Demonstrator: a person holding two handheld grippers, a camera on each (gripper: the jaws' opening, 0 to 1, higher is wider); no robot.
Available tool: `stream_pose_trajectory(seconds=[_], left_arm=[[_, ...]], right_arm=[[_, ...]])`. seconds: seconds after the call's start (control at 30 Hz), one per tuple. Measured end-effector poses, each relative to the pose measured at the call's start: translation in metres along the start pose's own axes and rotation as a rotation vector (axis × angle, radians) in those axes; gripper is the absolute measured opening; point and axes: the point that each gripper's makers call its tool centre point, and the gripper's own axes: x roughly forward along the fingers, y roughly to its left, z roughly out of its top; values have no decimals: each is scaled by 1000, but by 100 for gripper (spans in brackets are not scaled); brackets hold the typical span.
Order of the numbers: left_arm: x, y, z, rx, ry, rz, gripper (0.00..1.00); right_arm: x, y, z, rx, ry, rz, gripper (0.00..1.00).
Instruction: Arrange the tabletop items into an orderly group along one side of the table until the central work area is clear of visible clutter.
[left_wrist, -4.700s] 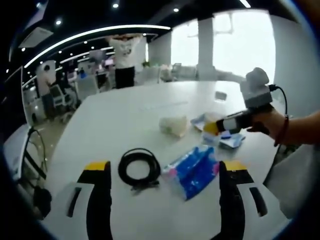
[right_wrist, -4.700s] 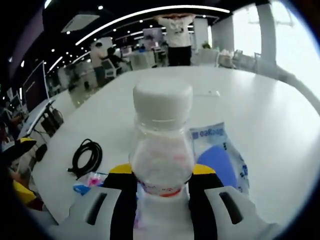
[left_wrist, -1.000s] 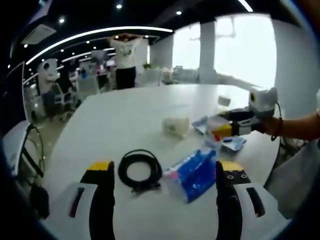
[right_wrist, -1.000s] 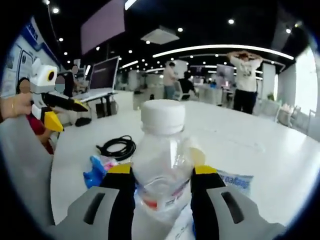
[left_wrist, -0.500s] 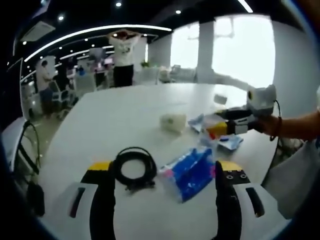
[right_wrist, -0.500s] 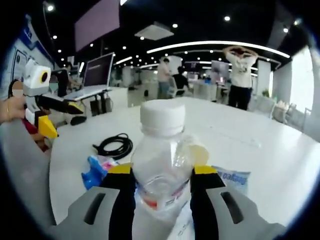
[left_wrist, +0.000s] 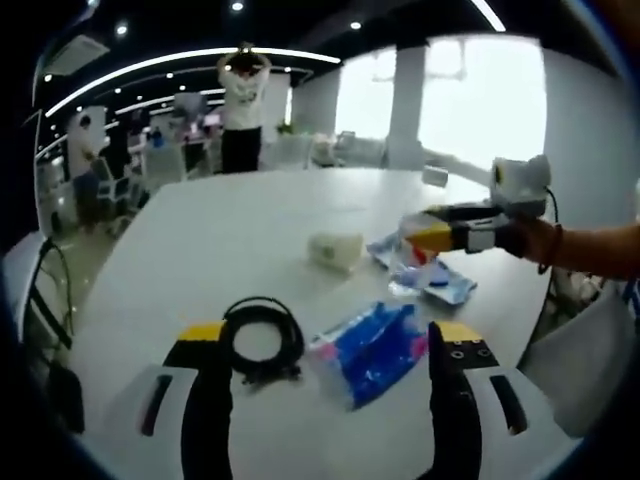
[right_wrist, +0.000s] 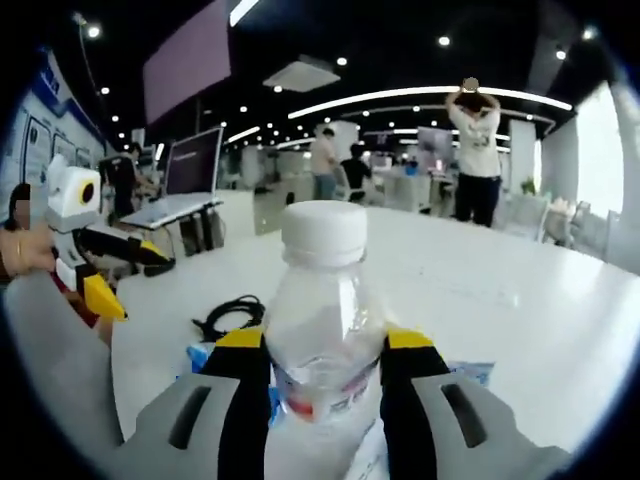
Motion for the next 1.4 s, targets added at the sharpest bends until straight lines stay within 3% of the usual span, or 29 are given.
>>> stream_pose_trajectory(seconds=[0.3,0.63,0.9,1.03,1.4], left_arm=[[-4,-3,-8,16,25,-20,83],[-13,-3,-14,11,37,-45,83],[-15,1,-13,16,37,-51,84],[-14,3,-15,73,58,-39,85],[-7,6,-17,37,55,-63,83]], right_arm=[[1,-1,26,-38,10,-38,42],[21,10,55,-12,-12,-42,42],[47,20,70,17,-19,-26,41],[58,24,76,18,-20,-16,41],[101,33,81,-6,4,-9,42]])
